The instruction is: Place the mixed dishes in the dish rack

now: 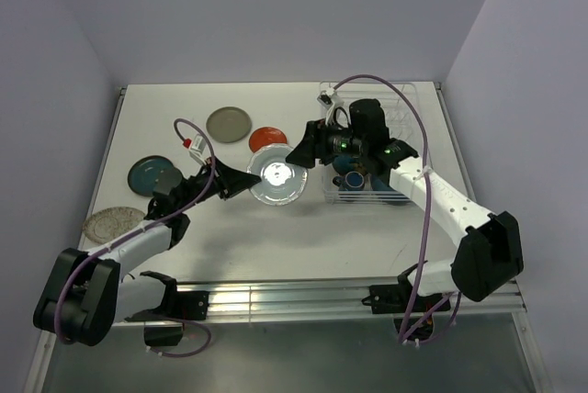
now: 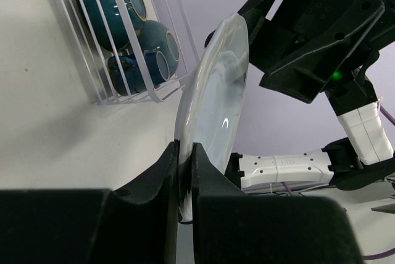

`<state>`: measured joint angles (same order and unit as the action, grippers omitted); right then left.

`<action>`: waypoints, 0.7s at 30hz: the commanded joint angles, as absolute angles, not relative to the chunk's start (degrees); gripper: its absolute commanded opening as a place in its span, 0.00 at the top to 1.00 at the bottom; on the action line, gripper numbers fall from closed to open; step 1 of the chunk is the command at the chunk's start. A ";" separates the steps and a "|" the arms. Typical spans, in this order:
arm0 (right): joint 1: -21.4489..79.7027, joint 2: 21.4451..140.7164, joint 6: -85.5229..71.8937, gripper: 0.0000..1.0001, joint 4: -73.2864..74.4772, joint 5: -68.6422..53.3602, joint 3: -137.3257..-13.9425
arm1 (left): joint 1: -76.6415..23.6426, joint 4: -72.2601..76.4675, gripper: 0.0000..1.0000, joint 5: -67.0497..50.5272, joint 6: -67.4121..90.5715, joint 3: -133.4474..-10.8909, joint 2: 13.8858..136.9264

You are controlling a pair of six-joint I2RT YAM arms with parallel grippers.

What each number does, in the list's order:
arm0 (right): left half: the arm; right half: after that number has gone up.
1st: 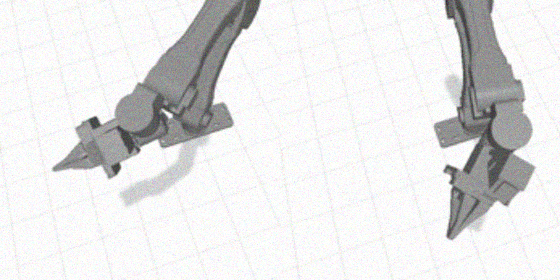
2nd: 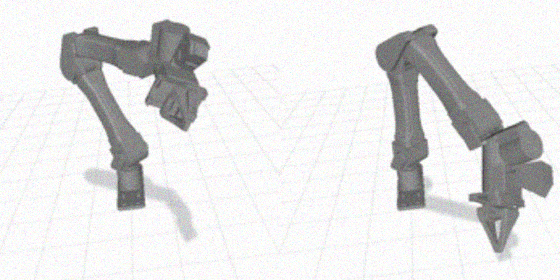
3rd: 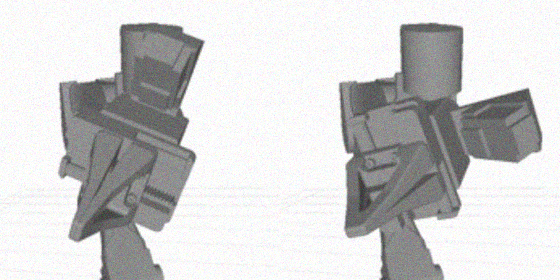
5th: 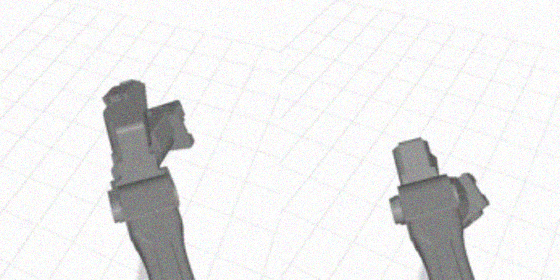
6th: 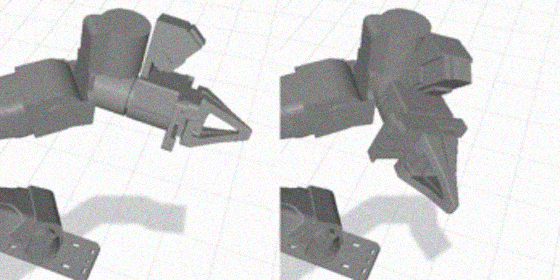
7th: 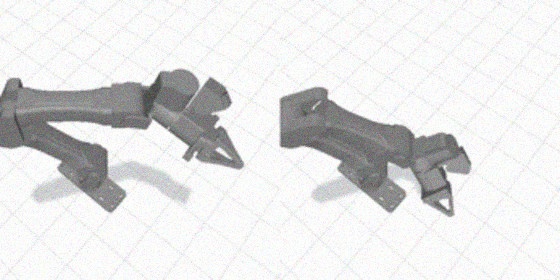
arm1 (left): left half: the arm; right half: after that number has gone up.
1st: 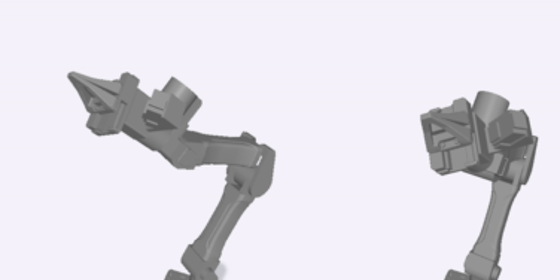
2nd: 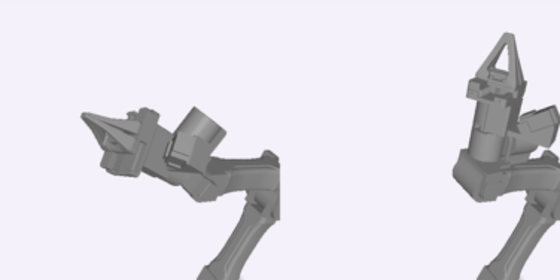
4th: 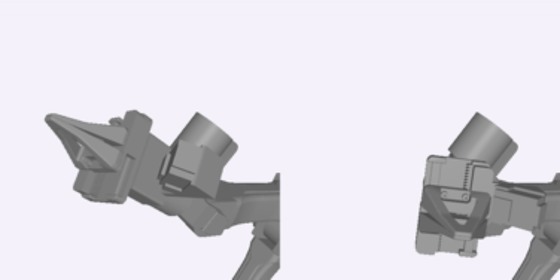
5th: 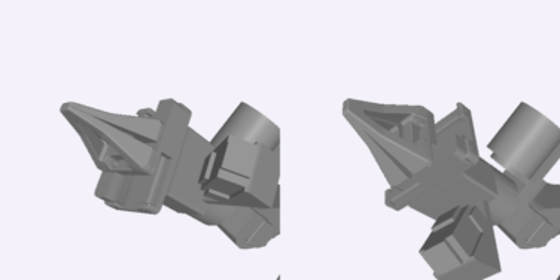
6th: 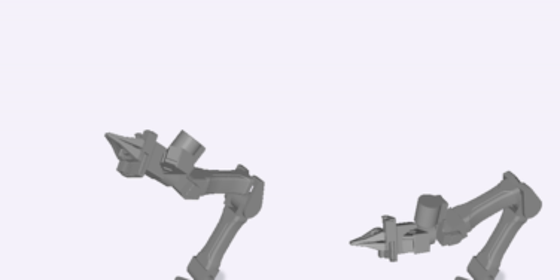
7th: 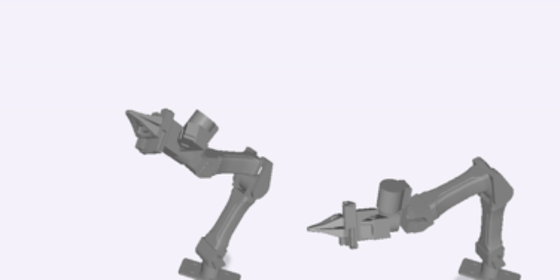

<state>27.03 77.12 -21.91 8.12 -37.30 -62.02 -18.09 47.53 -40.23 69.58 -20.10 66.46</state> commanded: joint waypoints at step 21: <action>21.90 76.20 -18.80 1.00 0.27 -61.25 -63.73 | -19.78 50.01 0.52 -41.13 68.21 -25.92 67.15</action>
